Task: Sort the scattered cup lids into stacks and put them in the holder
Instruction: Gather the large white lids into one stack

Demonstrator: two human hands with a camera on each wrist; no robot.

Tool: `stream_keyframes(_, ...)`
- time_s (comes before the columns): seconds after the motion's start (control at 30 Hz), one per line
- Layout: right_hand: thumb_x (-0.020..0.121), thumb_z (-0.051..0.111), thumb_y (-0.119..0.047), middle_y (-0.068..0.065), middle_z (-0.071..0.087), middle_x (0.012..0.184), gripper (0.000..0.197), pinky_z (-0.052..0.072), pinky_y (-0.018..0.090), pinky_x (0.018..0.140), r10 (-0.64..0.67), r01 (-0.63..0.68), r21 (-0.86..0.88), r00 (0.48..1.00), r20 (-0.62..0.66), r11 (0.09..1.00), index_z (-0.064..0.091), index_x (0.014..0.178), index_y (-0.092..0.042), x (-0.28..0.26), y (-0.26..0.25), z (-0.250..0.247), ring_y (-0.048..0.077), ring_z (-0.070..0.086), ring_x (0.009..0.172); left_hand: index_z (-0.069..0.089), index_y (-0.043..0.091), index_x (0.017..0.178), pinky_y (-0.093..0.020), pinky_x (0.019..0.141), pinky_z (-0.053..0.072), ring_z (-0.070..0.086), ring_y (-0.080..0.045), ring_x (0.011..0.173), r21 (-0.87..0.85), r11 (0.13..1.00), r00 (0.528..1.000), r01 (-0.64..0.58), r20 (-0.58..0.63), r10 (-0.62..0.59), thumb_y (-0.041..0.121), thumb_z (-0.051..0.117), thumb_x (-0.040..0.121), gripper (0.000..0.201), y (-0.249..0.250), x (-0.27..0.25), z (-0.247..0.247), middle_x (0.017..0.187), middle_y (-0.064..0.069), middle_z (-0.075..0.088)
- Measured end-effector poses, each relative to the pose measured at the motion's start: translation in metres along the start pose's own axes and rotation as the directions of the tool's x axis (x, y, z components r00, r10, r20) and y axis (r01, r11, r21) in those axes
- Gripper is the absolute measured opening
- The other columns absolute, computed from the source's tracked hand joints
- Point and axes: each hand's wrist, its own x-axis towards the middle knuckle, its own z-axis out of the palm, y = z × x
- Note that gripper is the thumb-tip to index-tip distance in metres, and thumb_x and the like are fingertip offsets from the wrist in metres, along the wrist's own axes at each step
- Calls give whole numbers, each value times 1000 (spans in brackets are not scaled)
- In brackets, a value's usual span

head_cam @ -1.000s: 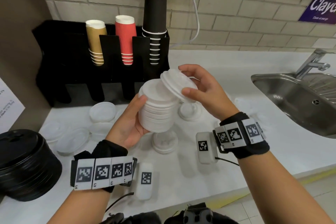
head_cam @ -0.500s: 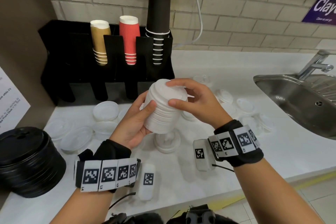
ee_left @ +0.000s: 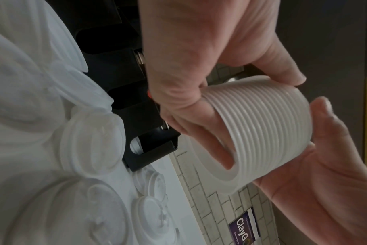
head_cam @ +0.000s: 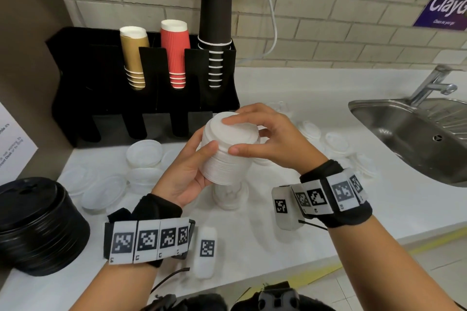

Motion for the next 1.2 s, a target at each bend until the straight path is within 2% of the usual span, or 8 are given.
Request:
stream_keyframes(0.17, 85, 66, -40, -12, 56, 131, 35, 50, 27, 95, 55, -50, 141, 998, -32, 989, 59, 118, -41, -6, 6, -27, 7, 56, 119, 52, 25, 133, -38, 72, 60, 68, -18, 109, -132, 991, 1000, -3, 14, 5, 48, 98, 38, 108, -1, 5, 1, 120, 1, 71)
stream_keyframes(0.27, 95, 58, -30, -8, 64, 120, 16, 52, 26, 88, 273, -272, 21, 960, -71, 962, 64, 108, -36, -21, 33, -54, 14, 62, 106, 51, 26, 133, -38, 71, 60, 68, -18, 109, -139, 990, 999, -10, 30, 15, 48, 98, 39, 107, -3, 7, 0, 119, 3, 71)
stream_keyframes(0.37, 90, 64, -29, -2, 65, 112, 5, 47, 21, 76, 583, -528, -454, 812, -22, 718, 61, 93, -29, -46, 71, -84, 13, 59, 92, 54, 28, 131, -38, 72, 60, 68, -18, 110, -126, 992, 999, -11, 45, 17, 48, 97, 40, 103, -5, 8, -1, 120, 3, 70)
stream_keyframes(0.47, 67, 83, -43, -1, 57, 110, 50, 45, 28, 81, 780, -558, -732, 623, -58, 391, 52, 100, -23, -74, 103, -100, 16, 54, 95, 57, 30, 125, -37, 71, 61, 68, -17, 108, -124, 992, 998, -8, 59, 16, 47, 98, 39, 97, -7, 10, 1, 118, 4, 71)
stream_keyframes(0.57, 50, 89, -50, -4, 53, 103, 73, 44, 30, 74, 819, -616, -704, 567, -84, 354, 46, 103, -24, -90, 115, -97, 17, 54, 93, 58, 31, 125, -37, 72, 61, 68, -17, 109, -129, 992, 998, 2, 62, 6, 46, 98, 37, 98, -8, 12, 3, 119, 4, 71)
stream_keyframes(1.03, 67, 73, -41, -2, 49, 108, 54, 50, 37, 83, 812, -550, -741, 584, -10, 386, 40, 110, -35, -76, 94, -102, 19, 55, 94, 55, 31, 131, -42, 90, 56, 61, -22, 121, -119, 992, 998, 29, 60, -22, 45, 99, 34, 107, -13, 19, 9, 133, -1, 63)
stream_keyframes(1.1, 72, 72, -38, -3, 48, 112, 47, 46, 33, 80, 758, -556, -654, 651, 42, 514, 42, 108, -39, -71, 82, -102, 17, 53, 95, 54, 30, 133, -42, 91, 56, 59, -23, 124, -122, 992, 998, 36, 55, -30, 45, 99, 35, 109, -13, 20, 8, 137, -3, 60)
stream_keyframes(1.2, 79, 72, -21, 1, 50, 112, 40, 44, 27, 78, 489, -456, -353, 872, 5, 817, 45, 101, -40, -61, 64, -92, 21, 53, 100, 53, 30, 133, -40, 83, 60, 60, -23, 122, -120, 992, 998, 39, 43, -34, 44, 99, 36, 109, -13, 20, 9, 134, -2, 62)
